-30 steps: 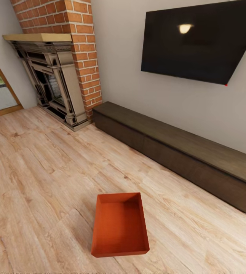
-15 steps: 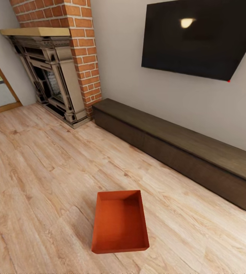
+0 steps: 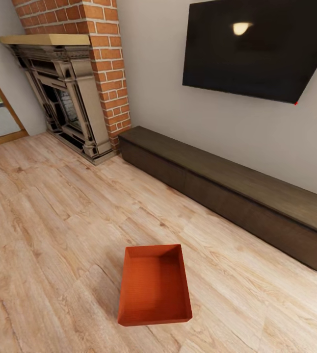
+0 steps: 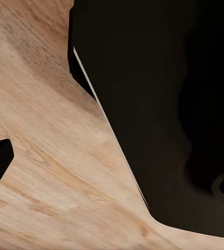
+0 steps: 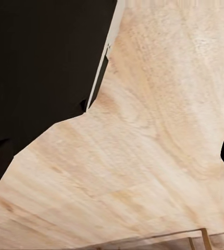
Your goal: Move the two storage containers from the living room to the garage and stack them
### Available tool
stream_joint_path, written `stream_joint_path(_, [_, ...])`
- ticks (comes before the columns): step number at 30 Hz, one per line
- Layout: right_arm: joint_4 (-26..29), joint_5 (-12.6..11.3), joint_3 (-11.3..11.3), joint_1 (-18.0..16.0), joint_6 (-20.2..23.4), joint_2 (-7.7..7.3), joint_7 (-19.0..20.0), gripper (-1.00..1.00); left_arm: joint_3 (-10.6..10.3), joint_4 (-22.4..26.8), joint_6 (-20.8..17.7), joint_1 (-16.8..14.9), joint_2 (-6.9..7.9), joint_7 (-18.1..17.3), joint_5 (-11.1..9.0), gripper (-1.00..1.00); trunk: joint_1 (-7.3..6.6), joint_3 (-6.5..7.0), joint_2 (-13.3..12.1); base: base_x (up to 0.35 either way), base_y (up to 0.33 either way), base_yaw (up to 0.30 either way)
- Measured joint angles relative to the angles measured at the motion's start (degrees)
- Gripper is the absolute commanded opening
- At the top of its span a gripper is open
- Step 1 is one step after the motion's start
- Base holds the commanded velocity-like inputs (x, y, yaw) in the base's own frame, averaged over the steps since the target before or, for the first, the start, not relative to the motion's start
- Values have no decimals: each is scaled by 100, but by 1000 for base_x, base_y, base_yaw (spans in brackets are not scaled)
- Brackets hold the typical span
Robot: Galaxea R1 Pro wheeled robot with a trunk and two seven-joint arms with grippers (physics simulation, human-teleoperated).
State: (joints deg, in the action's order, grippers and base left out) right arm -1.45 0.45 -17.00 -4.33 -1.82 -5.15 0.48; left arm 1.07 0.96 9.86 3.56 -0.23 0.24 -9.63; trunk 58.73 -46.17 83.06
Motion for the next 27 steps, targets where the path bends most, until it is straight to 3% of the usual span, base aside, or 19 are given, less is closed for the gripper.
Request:
stream_joint_path(7, [-32,2,11,1,35,-4,32,100,0,34,71,-9,-7,-6,28,100,0,0,0,0,0,0])
stream_joint_path(18, [-21,35,-15,0,46,188,-25,100,0,103,62,-10,64,-1,31,100,0,0,0,0,0,0])
stream_joint_path(27, [231,28,48,-40,244,180,-21,100,-7,393,-226,-9,268,22,57,100,0,0,0,0,0,0])
